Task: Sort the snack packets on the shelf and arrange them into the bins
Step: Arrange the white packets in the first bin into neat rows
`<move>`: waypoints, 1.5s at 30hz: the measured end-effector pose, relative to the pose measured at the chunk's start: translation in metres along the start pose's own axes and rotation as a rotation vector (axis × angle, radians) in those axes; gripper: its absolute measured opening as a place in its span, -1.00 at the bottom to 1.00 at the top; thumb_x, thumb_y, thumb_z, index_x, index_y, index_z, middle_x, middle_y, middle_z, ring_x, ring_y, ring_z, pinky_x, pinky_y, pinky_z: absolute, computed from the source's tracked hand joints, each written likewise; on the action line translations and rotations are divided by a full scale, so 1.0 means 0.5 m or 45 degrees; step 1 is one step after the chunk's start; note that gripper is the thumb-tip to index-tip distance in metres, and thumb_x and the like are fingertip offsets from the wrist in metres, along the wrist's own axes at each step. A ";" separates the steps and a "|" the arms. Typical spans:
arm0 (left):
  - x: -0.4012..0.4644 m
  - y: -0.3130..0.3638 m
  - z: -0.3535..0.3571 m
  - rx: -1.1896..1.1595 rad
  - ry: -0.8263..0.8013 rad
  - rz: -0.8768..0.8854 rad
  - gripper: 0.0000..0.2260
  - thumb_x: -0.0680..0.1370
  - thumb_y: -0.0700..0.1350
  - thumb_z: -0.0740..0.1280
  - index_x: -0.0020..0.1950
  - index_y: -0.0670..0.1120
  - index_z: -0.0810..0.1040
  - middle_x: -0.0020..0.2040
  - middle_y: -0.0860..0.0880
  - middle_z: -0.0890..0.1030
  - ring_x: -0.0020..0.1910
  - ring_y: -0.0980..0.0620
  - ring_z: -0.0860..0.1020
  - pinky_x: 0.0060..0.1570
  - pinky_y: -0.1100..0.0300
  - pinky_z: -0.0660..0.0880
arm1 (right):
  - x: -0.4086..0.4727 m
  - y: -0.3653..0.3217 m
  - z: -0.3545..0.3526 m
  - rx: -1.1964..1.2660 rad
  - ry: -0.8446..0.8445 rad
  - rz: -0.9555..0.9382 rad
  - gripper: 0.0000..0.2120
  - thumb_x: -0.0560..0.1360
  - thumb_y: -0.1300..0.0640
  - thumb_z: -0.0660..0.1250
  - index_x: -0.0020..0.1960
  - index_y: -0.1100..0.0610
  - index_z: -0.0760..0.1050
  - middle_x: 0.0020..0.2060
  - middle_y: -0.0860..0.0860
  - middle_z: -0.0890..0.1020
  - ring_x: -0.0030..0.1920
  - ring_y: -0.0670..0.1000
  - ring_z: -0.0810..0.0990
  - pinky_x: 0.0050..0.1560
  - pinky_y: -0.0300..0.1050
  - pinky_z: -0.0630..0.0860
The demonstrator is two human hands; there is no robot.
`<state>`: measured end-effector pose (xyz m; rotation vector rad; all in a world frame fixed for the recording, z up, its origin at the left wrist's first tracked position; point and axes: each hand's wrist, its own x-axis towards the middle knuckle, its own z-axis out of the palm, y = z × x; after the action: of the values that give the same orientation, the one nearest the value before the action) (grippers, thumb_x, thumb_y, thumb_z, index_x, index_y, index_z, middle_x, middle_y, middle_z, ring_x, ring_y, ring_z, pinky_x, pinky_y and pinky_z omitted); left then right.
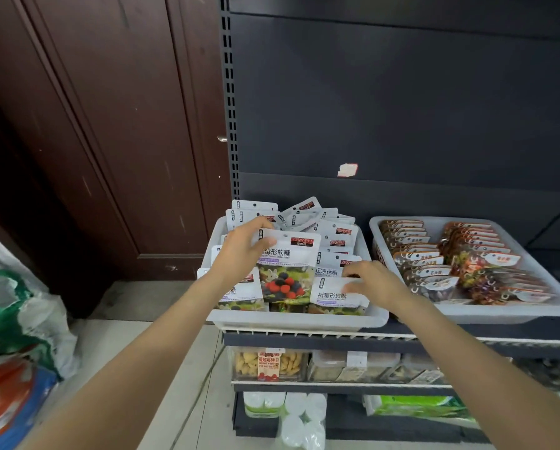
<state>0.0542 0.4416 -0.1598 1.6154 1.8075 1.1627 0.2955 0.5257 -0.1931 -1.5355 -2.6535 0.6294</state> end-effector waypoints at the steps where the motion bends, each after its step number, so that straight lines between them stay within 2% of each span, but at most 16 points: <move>1: 0.009 -0.003 0.004 -0.028 -0.019 0.025 -0.98 0.59 -0.17 0.28 -0.03 -0.06 0.49 -0.14 0.07 0.54 -0.11 0.14 0.46 -0.15 0.24 0.37 | 0.002 0.002 -0.002 0.024 0.037 0.007 -0.76 0.48 0.13 0.39 0.14 0.13 0.55 0.09 0.04 0.58 0.14 0.08 0.52 0.09 0.00 0.47; 4: 0.038 -0.006 0.043 -0.057 -0.052 0.016 -0.93 0.58 -0.18 0.29 -0.03 -0.01 0.46 0.00 0.02 0.57 0.00 0.01 0.51 -0.10 0.22 0.40 | 0.000 0.003 -0.006 0.311 0.196 0.062 -0.50 0.41 0.16 0.48 0.29 0.10 0.37 0.18 0.05 0.50 0.21 0.05 0.47 0.19 -0.07 0.41; 7: 0.065 -0.008 0.078 -0.006 -0.058 -0.067 -0.92 0.57 -0.20 0.30 0.04 -0.07 0.46 0.10 -0.04 0.56 0.01 0.01 0.50 -0.22 0.35 0.35 | 0.003 -0.003 -0.016 0.452 0.149 0.078 -0.19 0.37 0.16 0.51 0.47 0.02 0.12 0.24 0.06 0.43 0.24 0.05 0.44 0.19 -0.12 0.36; 9: 0.077 -0.010 0.082 0.068 -0.110 -0.082 -0.83 0.55 -0.23 0.34 0.12 -0.13 0.46 0.12 -0.07 0.57 0.01 0.01 0.50 -0.19 0.31 0.38 | 0.008 -0.004 -0.017 0.441 0.110 0.091 -0.15 0.39 0.17 0.50 0.50 0.01 0.06 0.28 0.09 0.42 0.26 0.06 0.43 0.19 -0.13 0.36; 12: 0.072 -0.006 0.085 0.200 -0.327 -0.030 -0.74 0.53 -0.22 0.36 0.21 -0.14 0.47 0.09 -0.06 0.56 -0.05 0.04 0.47 -0.34 0.39 0.32 | 0.011 -0.001 -0.004 0.494 0.163 0.088 -0.11 0.39 0.23 0.49 0.52 -0.02 0.00 0.35 0.13 0.35 0.35 0.06 0.36 0.31 -0.05 0.34; 15: 0.053 -0.006 0.098 0.248 -0.424 0.017 -0.80 0.53 -0.21 0.36 0.14 -0.12 0.50 0.02 -0.04 0.56 -0.09 0.01 0.48 -0.23 0.27 0.33 | 0.011 0.002 0.004 0.586 0.216 0.048 0.01 0.38 0.26 0.49 0.53 -0.12 -0.12 0.41 0.07 0.23 0.42 0.04 0.27 0.37 0.00 0.30; 17: 0.045 -0.012 0.096 0.167 -0.393 0.020 -0.93 0.52 -0.21 0.37 -0.04 -0.09 0.51 -0.02 -0.04 0.59 -0.08 0.01 0.53 -0.24 0.28 0.38 | 0.009 0.000 0.003 0.617 0.225 0.009 0.01 0.40 0.28 0.47 0.52 -0.18 -0.16 0.47 0.02 0.15 0.45 0.01 0.22 0.36 -0.03 0.29; 21: 0.037 -0.019 0.069 -0.096 -0.329 -0.055 -0.75 0.46 -0.22 0.44 -0.30 -0.06 0.40 -0.26 0.08 0.58 -0.26 0.12 0.55 -0.32 0.28 0.42 | 0.015 0.001 0.007 0.505 0.160 -0.064 -0.18 0.45 0.22 0.43 0.52 -0.12 0.04 0.47 -0.01 0.21 0.46 -0.04 0.19 0.35 -0.16 0.23; 24: 0.038 -0.015 0.052 -0.244 -0.303 -0.091 -0.74 0.47 -0.25 0.42 -0.29 -0.08 0.38 -0.28 0.11 0.56 -0.29 0.18 0.52 -0.35 0.37 0.40 | 0.029 0.012 0.020 0.211 0.166 0.049 -0.49 0.44 0.19 0.43 0.36 0.12 0.40 0.30 0.08 0.48 0.32 0.06 0.42 0.26 -0.10 0.36; 27: 0.040 -0.011 0.039 -0.313 -0.326 -0.034 -0.88 0.49 -0.25 0.40 -0.14 -0.07 0.51 -0.07 0.12 0.62 -0.10 0.24 0.58 -0.17 0.36 0.52 | 0.023 0.016 0.013 0.306 0.212 0.176 -0.73 0.40 0.18 0.48 0.08 0.16 0.57 0.01 0.07 0.63 0.08 0.08 0.58 0.05 -0.08 0.49; 31: 0.040 -0.016 0.023 -0.329 -0.372 -0.025 -0.83 0.49 -0.25 0.40 0.07 -0.15 0.57 0.10 0.01 0.62 0.09 0.07 0.59 0.05 0.09 0.57 | -0.004 0.013 -0.002 0.435 0.177 0.170 -0.43 0.37 0.21 0.51 0.31 0.10 0.36 -0.12 0.04 0.55 -0.06 0.01 0.53 -0.03 -0.18 0.43; 33: 0.045 -0.020 0.013 -0.341 -0.363 -0.008 -0.80 0.48 -0.26 0.41 0.10 -0.16 0.57 0.09 0.00 0.63 0.10 0.04 0.59 0.07 0.07 0.56 | -0.010 0.008 -0.005 0.489 0.191 0.148 -0.24 0.36 0.24 0.51 0.44 0.05 0.20 0.01 0.08 0.54 0.01 -0.01 0.50 0.03 -0.20 0.39; 37: 0.057 -0.012 0.022 -0.209 -0.421 0.034 -0.87 0.51 -0.23 0.39 0.00 -0.04 0.54 0.01 0.10 0.61 0.05 0.05 0.59 -0.02 0.14 0.57 | -0.003 0.009 -0.007 0.479 0.226 0.094 -0.03 0.36 0.24 0.51 0.53 -0.06 -0.04 0.31 0.14 0.40 0.31 0.08 0.41 0.26 -0.04 0.38; 40: 0.057 -0.005 0.046 0.034 -0.530 0.074 -0.84 0.56 -0.17 0.33 0.04 0.08 0.47 0.02 0.09 0.58 0.00 0.06 0.57 -0.11 0.19 0.53 | 0.008 0.006 -0.007 0.481 0.182 0.056 -0.01 0.36 0.28 0.50 0.52 -0.16 -0.05 0.39 0.10 0.30 0.39 0.07 0.33 0.33 0.04 0.39; 43: 0.049 -0.010 0.066 0.121 -0.634 0.021 -0.70 0.60 -0.13 0.26 0.33 -0.02 0.40 0.14 0.06 0.51 0.07 0.05 0.53 -0.06 0.20 0.51 | 0.017 0.002 0.002 0.448 0.146 -0.015 -0.12 0.37 0.31 0.48 0.50 -0.13 0.11 0.43 0.04 0.26 0.41 0.04 0.29 0.33 -0.07 0.36; 45: 0.043 -0.011 0.072 0.085 -0.648 0.004 -0.66 0.60 -0.13 0.26 0.37 -0.02 0.37 0.13 0.09 0.49 0.07 0.08 0.51 -0.11 0.32 0.48 | 0.020 0.000 0.007 0.431 0.150 -0.029 -0.22 0.39 0.30 0.46 0.48 -0.07 0.21 0.42 0.02 0.27 0.41 0.03 0.30 0.34 -0.14 0.30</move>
<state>0.0750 0.4728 -0.1795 1.7530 1.5201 0.6153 0.2899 0.5329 -0.1981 -1.3972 -2.3271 0.9005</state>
